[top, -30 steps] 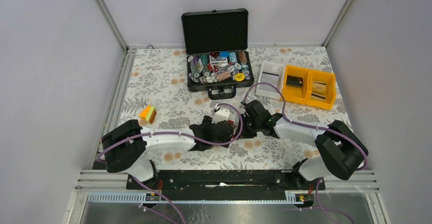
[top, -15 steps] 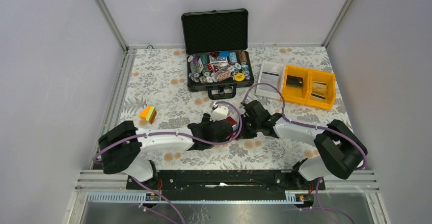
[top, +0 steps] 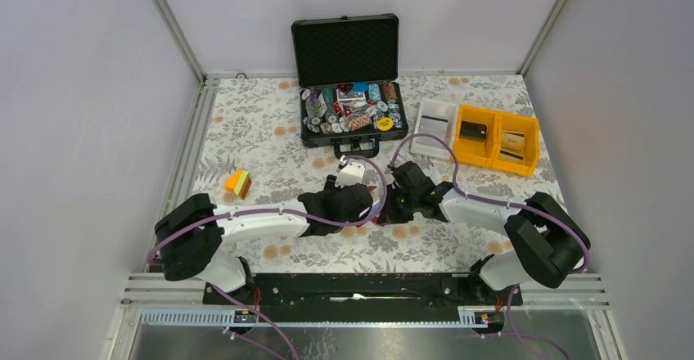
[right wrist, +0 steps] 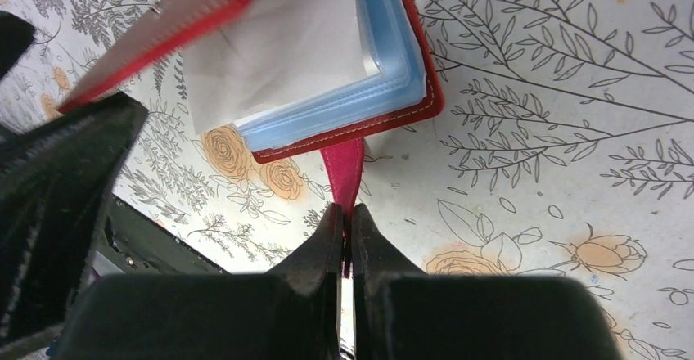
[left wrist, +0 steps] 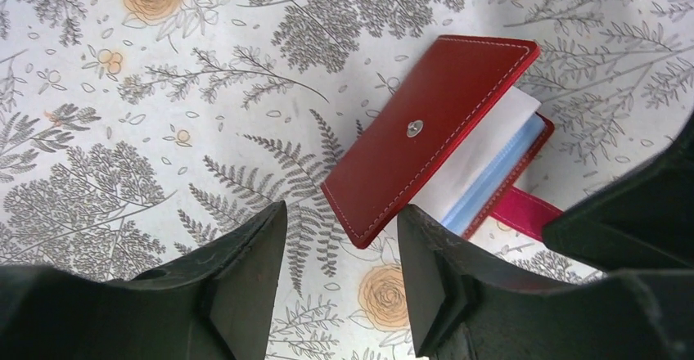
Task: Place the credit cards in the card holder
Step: Open the card holder at the center of the board.
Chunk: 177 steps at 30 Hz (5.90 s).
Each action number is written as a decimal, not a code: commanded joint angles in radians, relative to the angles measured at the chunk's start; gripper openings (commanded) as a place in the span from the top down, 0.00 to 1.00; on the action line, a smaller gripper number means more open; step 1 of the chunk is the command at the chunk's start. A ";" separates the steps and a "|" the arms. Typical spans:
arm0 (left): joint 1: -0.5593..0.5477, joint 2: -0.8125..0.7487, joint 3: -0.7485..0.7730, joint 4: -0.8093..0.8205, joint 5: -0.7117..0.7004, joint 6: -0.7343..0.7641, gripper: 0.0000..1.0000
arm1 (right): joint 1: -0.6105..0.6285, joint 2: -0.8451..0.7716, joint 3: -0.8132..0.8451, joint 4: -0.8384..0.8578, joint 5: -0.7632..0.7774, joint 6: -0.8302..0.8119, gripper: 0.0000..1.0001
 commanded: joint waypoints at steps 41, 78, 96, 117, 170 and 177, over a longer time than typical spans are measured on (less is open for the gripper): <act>0.283 -0.272 -0.392 0.521 0.498 -0.084 1.00 | -0.004 -0.141 0.145 0.053 0.095 0.065 0.53; 0.284 -0.267 -0.394 0.502 0.512 -0.092 1.00 | -0.096 0.197 0.160 0.189 -0.006 -0.042 0.59; 0.284 -0.244 -0.388 0.508 0.515 -0.099 1.00 | -0.095 0.165 0.153 0.231 -0.075 -0.048 0.75; 0.283 -0.241 -0.385 0.498 0.538 -0.085 1.00 | -0.092 0.143 0.189 0.262 -0.112 -0.007 0.79; 0.205 -0.119 -0.173 0.217 0.322 0.000 0.78 | -0.032 0.192 0.367 0.023 0.109 -0.048 0.66; 0.236 -0.139 -0.224 0.224 0.343 -0.070 0.79 | -0.048 0.085 0.318 -0.086 0.178 -0.102 0.49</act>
